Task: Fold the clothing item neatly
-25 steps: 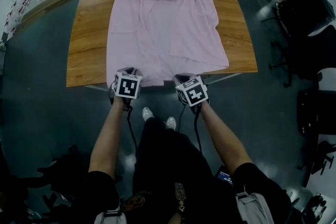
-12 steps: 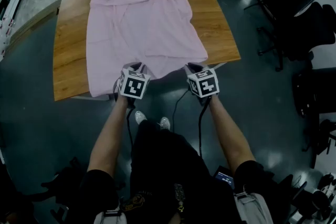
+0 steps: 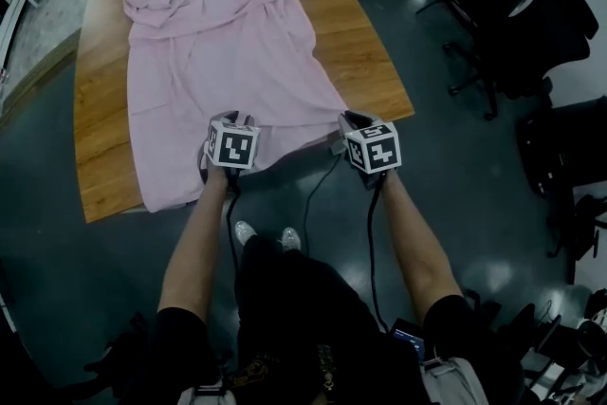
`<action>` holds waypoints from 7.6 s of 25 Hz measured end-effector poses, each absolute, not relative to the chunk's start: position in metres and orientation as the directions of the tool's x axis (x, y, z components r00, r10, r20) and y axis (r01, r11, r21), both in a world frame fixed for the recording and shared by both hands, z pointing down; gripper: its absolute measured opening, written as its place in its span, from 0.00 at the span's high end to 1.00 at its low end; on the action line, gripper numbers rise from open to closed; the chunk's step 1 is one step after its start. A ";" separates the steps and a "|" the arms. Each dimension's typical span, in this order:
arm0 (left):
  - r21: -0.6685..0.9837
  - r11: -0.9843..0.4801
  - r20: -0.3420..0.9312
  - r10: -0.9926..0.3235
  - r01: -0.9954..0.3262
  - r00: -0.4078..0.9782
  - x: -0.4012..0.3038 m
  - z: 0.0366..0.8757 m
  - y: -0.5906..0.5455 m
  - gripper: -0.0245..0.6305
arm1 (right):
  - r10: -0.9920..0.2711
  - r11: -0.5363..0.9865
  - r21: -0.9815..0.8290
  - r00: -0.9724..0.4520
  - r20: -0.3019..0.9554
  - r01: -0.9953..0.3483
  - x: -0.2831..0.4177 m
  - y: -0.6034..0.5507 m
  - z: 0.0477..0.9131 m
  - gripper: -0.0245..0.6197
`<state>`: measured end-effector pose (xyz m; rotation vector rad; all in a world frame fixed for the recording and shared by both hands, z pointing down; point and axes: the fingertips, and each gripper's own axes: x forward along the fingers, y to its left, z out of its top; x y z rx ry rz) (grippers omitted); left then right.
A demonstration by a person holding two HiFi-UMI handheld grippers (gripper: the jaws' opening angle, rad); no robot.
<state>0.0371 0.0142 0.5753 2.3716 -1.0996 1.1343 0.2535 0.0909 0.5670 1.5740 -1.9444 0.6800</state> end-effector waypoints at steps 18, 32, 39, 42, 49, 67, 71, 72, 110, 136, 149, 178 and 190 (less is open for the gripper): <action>-0.072 -0.717 0.804 -0.453 -0.693 0.386 0.037 0.578 0.048 0.95 | -0.654 0.139 -0.023 -0.109 0.749 -0.990 0.287 0.116 0.588 0.95; -0.108 -0.696 0.781 -0.501 -0.710 0.373 0.046 0.594 0.029 0.83 | -0.650 0.138 0.002 -0.089 0.755 -0.990 0.287 0.124 0.590 0.95; -0.117 -0.698 0.784 -0.501 -0.707 0.365 0.038 0.591 0.039 0.95 | -0.634 0.134 0.006 -0.081 0.769 -0.991 0.292 0.128 0.598 0.95; -0.133 -0.672 0.756 -0.544 -0.729 0.364 0.033 0.585 0.033 0.91 | -0.632 0.135 0.013 -0.076 0.772 -0.991 0.293 0.128 0.597 0.95; -0.118 -0.688 0.776 -0.514 -0.716 0.366 0.042 0.593 0.030 0.86 | -0.627 0.150 0.005 -0.091 0.774 -0.989 0.291 0.125 0.601 0.95; -0.084 -0.617 0.770 -0.539 -0.783 0.342 0.000 0.578 0.109 0.94 | -0.619 0.114 0.065 -0.019 0.785 -0.991 0.310 0.142 0.600 0.96; -0.054 -0.600 0.789 -0.516 -0.798 0.334 -0.008 0.592 0.123 0.94 | -0.618 0.106 0.051 -0.026 0.786 -0.993 0.312 0.153 0.602 0.96; -0.054 -0.596 0.790 -0.517 -0.801 0.331 -0.009 0.594 0.124 0.94 | -0.629 0.110 0.034 -0.043 0.776 -0.993 0.309 0.151 0.599 0.96; -0.051 -0.524 0.702 -0.624 -0.850 0.342 -0.066 0.509 0.065 0.83 | -0.686 0.429 -0.067 -0.373 0.624 -0.901 0.150 0.035 0.500 0.81; 0.083 -0.494 0.798 -0.487 -0.866 0.354 -0.069 0.563 -0.024 0.83 | -0.384 0.800 -0.081 -0.612 0.692 -0.594 -0.065 -0.162 0.541 0.82; 0.008 -0.181 0.880 -0.466 -0.983 0.093 -0.079 0.602 -0.022 0.82 | -0.202 0.921 -0.078 -0.639 0.742 -0.382 -0.106 -0.201 0.602 0.82; 0.060 -0.236 0.881 -0.443 -0.970 0.163 -0.049 0.575 -0.003 0.92 | -0.184 0.907 -0.107 -0.612 0.769 -0.408 -0.039 -0.208 0.577 0.93; 0.075 -0.314 0.877 -0.431 -0.946 0.213 -0.050 0.565 0.004 0.85 | -0.231 0.863 -0.163 -0.660 0.715 -0.479 -0.022 -0.216 0.567 0.90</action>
